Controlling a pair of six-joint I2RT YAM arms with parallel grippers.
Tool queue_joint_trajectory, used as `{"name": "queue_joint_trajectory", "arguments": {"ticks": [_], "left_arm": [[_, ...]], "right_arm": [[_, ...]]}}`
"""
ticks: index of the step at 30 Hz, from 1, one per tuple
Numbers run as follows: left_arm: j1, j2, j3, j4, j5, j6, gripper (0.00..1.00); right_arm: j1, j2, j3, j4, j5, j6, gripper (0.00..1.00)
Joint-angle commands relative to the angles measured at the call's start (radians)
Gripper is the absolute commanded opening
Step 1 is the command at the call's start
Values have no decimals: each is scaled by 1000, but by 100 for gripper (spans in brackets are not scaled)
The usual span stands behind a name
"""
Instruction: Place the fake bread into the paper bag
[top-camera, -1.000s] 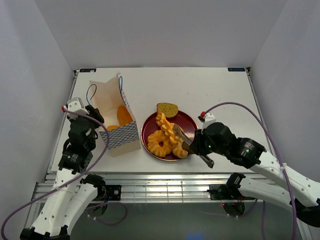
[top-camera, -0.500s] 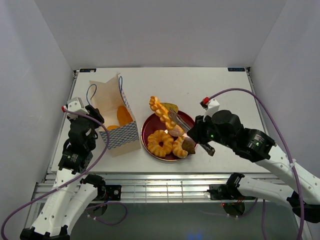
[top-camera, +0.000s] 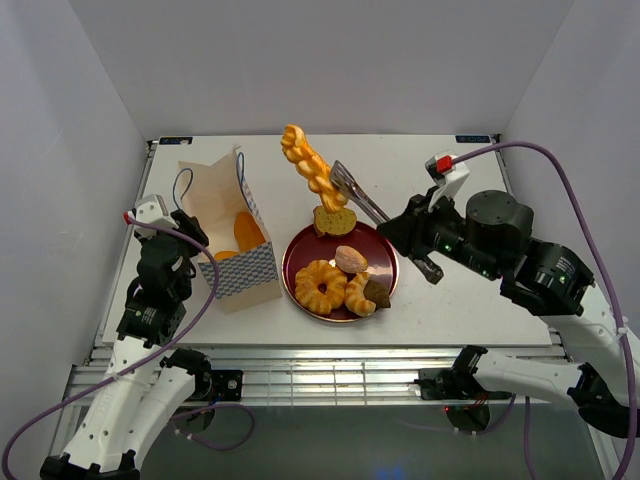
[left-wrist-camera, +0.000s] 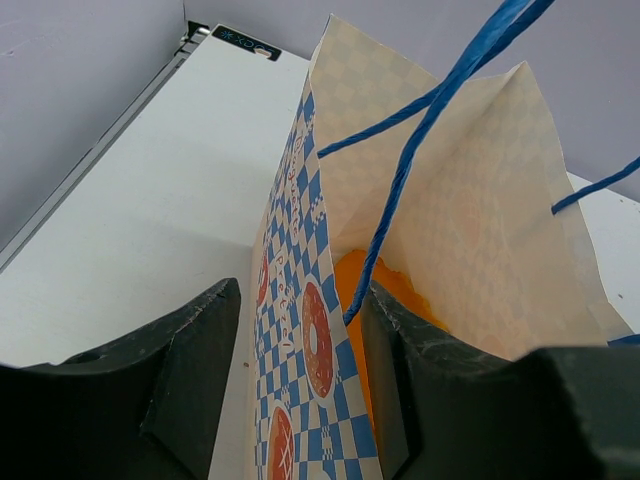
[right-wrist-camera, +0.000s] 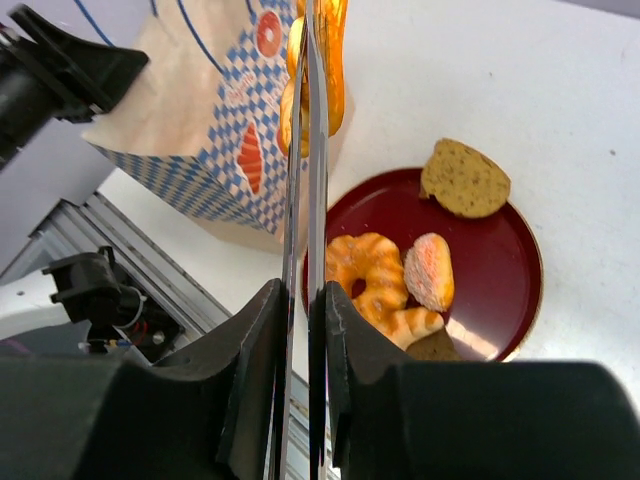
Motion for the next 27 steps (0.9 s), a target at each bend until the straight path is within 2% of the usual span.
{"name": "queue_joint_trajectory", "arguments": {"ticks": [1,8,15,27], "left_arm": [[-2,3,8,-14,4,9,62],[-2,9,6,-12,4,6,62],[-2,9,6,-12,-4,6,62],[-2,13,8,-14,-1,7,62]], "right_arm": [[3,11,54,140,-67,-44,8],[5,66,93,278,-170,-38,8],[8,137,173,345,-246,-40,8],[62,189,32,637,-240,133,8]]}}
